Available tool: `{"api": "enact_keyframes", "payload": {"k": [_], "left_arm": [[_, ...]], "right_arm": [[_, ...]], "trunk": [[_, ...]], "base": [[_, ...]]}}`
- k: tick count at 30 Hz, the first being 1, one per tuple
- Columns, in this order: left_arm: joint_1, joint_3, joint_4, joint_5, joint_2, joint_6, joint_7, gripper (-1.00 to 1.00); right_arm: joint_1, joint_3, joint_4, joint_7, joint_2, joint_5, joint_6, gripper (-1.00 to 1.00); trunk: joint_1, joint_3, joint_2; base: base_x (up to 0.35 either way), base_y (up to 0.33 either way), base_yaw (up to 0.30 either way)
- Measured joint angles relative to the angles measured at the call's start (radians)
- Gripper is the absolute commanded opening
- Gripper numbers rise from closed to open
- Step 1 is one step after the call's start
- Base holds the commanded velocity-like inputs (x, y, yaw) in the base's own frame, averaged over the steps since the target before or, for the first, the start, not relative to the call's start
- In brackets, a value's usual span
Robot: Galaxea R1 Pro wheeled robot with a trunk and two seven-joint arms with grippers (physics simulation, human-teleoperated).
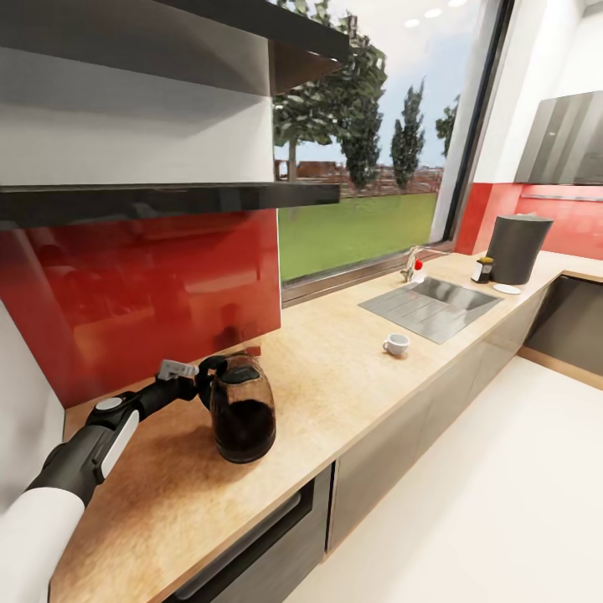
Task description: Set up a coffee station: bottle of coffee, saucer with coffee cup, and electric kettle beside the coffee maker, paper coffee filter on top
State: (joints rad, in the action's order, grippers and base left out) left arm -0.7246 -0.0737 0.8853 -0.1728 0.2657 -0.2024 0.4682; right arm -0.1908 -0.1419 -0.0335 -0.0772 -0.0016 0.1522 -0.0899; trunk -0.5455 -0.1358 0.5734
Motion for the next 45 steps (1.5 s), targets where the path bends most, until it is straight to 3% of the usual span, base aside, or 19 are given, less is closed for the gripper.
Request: {"api": "enact_keyframes", "payload": {"k": [3, 4, 9, 36, 38, 42, 45], "left_arm": [[-0.004, -0.013, -0.005, 0.020, -0.023, -0.004, -0.002, 1.00], [-0.006, -0.016, -0.006, 0.036, -0.027, -0.006, -0.003, -1.00], [-0.009, -0.021, -0.008, 0.060, -0.051, -0.009, -0.003, -1.00], [-0.012, -0.013, 0.021, 0.055, -0.054, -0.012, -0.008, -1.00], [-0.014, -0.013, 0.064, 0.051, -0.057, -0.020, -0.037, -1.00], [-0.014, -0.015, 0.158, 0.047, -0.069, -0.119, -0.099, -1.00], [-0.012, -0.018, 0.242, 0.057, -0.102, -0.167, -0.134, -1.00]], "right_arm": [[0.000, 0.000, 0.000, 0.000, 0.000, 0.000, 0.000, 1.00], [0.000, 0.000, 0.001, 0.000, -0.001, 0.000, 0.000, 1.00], [0.000, 0.000, 0.001, 0.000, -0.002, 0.000, 0.000, 1.00], [0.000, 0.000, -0.001, 0.000, 0.000, 0.000, 0.000, 1.00], [0.000, -0.001, -0.002, 0.000, 0.001, 0.000, 0.000, 1.00], [0.000, -0.001, -0.003, 0.000, 0.001, -0.001, 0.000, 1.00], [0.000, -0.002, -0.007, 0.000, 0.003, -0.001, 0.000, 1.00]], "trunk": [[0.000, 0.000, 0.000], [0.000, 0.000, 0.000], [0.000, 0.000, 0.000], [0.000, 0.000, 0.000], [0.000, 0.000, 0.000], [0.000, 0.000, 0.000], [0.000, 0.000, 0.000]], "base": [[0.000, 0.000, 0.000], [0.000, 0.000, 0.000], [0.000, 0.000, 0.000], [0.000, 0.000, 0.000], [0.000, 0.000, 0.000], [0.000, 0.000, 0.000], [0.000, 0.000, 0.000]]}}
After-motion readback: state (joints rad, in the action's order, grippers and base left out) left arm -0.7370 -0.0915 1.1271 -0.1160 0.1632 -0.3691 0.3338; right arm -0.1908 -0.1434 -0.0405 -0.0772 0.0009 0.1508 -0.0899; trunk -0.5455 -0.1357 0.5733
